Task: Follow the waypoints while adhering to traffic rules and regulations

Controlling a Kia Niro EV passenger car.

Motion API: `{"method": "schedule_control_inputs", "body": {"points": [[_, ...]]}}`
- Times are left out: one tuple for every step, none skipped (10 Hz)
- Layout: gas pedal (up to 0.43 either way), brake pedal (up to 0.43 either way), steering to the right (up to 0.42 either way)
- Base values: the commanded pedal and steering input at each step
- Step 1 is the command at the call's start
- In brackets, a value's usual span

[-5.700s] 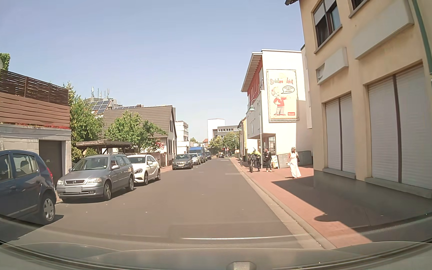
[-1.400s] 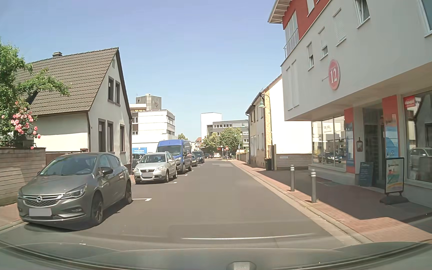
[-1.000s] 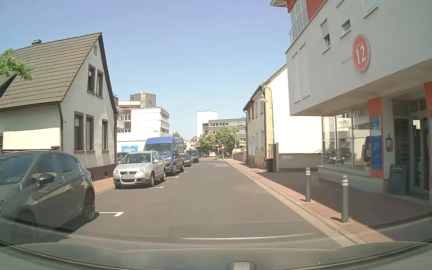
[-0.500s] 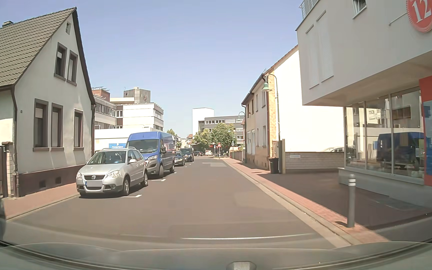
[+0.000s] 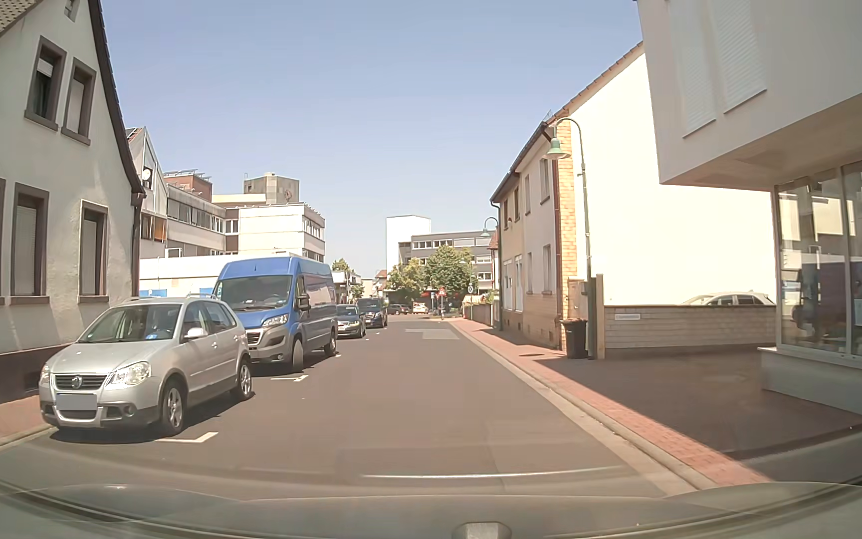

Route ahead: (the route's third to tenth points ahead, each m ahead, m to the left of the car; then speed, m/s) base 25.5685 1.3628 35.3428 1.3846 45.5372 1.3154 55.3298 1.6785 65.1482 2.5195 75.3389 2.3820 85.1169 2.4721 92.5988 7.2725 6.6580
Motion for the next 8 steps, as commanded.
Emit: {"method": "schedule_control_inputs", "body": {"points": [[0.059,0.0,-0.02],[0.059,0.0,-0.02],[0.059,0.0,-0.018],[0.059,0.0,-0.015],[0.059,0.0,-0.012],[0.059,0.0,-0.011],[0.059,0.0,-0.01],[0.059,0.0,-0.008]]}}
